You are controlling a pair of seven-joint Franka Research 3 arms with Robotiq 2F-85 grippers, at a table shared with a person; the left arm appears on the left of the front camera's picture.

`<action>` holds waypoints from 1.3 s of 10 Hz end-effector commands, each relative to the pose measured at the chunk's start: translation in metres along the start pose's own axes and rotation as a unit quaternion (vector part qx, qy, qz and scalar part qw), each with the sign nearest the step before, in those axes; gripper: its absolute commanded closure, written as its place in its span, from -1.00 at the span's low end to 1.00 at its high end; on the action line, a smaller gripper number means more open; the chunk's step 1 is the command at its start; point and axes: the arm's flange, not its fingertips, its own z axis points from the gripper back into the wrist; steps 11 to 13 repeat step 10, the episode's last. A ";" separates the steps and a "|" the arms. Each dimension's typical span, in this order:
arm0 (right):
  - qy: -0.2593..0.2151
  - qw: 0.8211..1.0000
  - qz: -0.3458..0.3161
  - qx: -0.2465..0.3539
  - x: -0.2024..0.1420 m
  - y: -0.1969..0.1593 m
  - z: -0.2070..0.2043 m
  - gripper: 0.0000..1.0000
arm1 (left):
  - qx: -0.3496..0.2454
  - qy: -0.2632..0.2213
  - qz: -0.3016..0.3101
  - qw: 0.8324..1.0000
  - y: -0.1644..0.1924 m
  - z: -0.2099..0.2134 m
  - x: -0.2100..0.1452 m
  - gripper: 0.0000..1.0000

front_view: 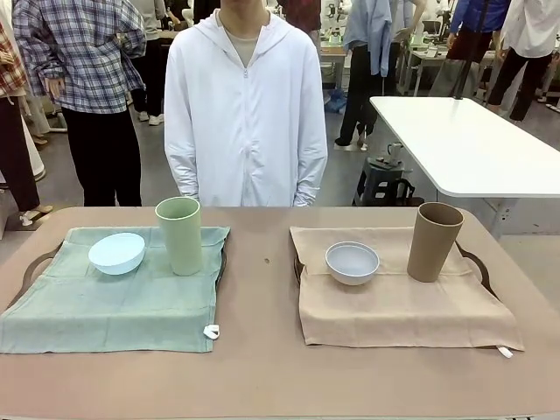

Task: Set up a tray with a mat and arrange the tableware.
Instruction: Place the Picnic Bowl and Reusable plastic cup back onto the Handle tray in front of the human's position.

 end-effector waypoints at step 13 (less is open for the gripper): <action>0.003 1.000 0.007 -0.005 -0.002 0.007 -0.001 -1.00 | 0.002 -0.002 -0.010 1.000 -0.009 -0.011 -0.002 -0.75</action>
